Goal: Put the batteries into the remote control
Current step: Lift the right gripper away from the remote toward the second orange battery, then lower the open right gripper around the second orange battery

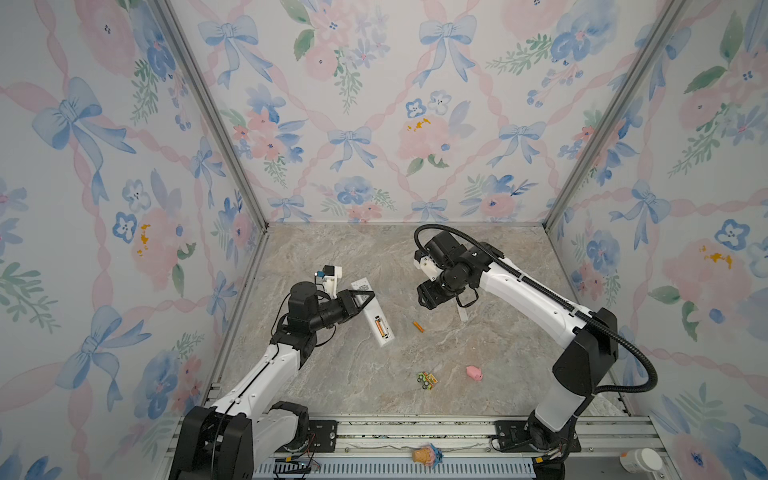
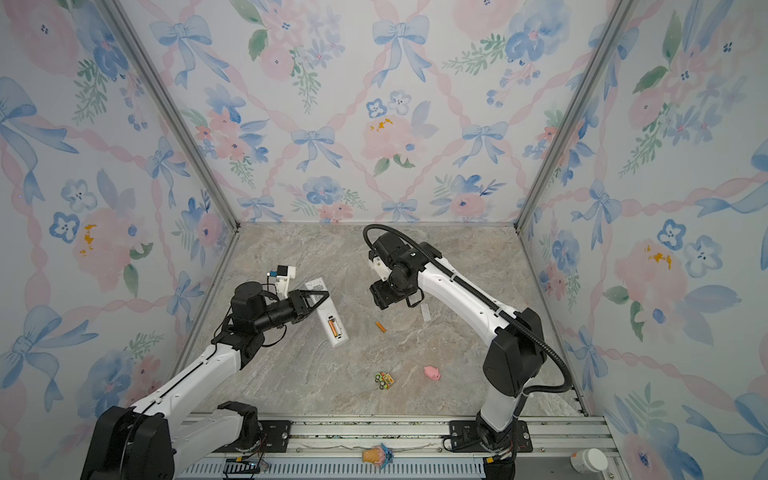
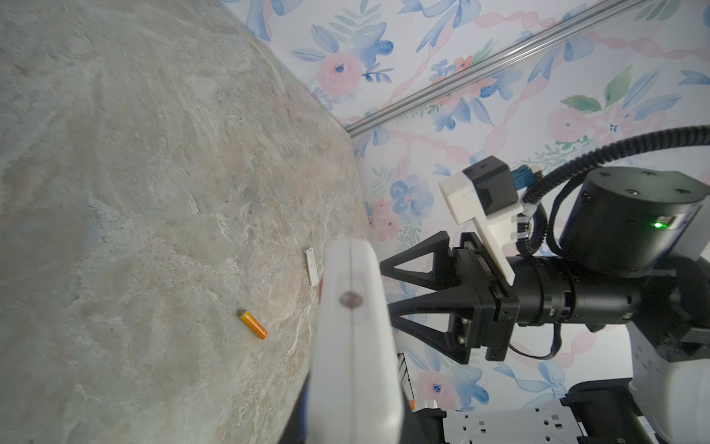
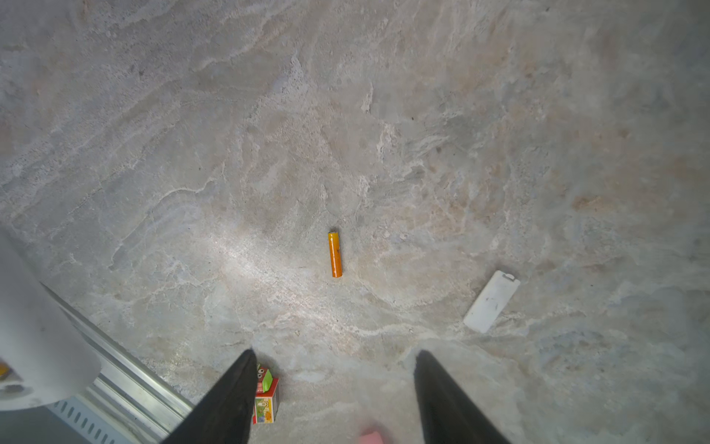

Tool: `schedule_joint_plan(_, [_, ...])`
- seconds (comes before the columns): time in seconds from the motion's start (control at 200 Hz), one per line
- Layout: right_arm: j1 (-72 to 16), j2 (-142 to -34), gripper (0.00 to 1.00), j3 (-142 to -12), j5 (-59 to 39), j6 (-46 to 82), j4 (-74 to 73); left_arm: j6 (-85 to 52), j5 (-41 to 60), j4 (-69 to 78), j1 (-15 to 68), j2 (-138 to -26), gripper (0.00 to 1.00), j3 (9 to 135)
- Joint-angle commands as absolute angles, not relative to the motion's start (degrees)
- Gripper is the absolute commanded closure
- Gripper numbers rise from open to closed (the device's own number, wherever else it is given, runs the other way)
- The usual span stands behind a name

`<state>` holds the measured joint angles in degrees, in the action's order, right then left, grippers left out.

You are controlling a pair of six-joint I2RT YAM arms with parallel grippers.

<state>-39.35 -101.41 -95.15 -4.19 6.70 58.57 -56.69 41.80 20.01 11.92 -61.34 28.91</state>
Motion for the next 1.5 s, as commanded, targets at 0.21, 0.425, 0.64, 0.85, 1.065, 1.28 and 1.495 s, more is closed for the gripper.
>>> schedule_joint_plan(0.21, [-39.54,-107.17,0.36,-92.88,-6.87,8.04,57.62,-55.26,41.32,19.97,11.32,-60.29,1.00,28.72])
schedule_joint_plan(0.425, [-40.27,-110.88,0.38,-91.59,-7.90,6.04,55.18,-55.28,41.29,19.88,11.23,-60.30,1.00,28.32])
schedule_joint_plan(0.64, [-41.53,-113.97,0.40,-91.17,-7.35,3.40,52.65,-55.37,41.15,19.87,11.01,-60.64,1.00,28.21])
schedule_joint_plan(0.85, [-42.27,-115.29,0.43,-89.14,-6.99,1.39,49.11,-55.63,41.09,19.90,10.77,-60.47,1.00,28.22])
schedule_joint_plan(1.065, [-42.40,-116.86,0.46,-88.24,-7.35,0.11,47.24,-55.89,41.38,19.90,10.51,-60.30,1.00,28.04])
schedule_joint_plan(1.28, [-42.41,-118.41,0.49,-88.20,-7.82,-0.09,46.17,-56.07,41.42,19.92,10.40,-60.04,1.00,27.95])
schedule_joint_plan(1.495, [-42.54,-119.79,0.51,-88.43,-7.94,-1.19,46.48,-56.34,41.49,19.87,10.35,-59.52,1.00,27.60])
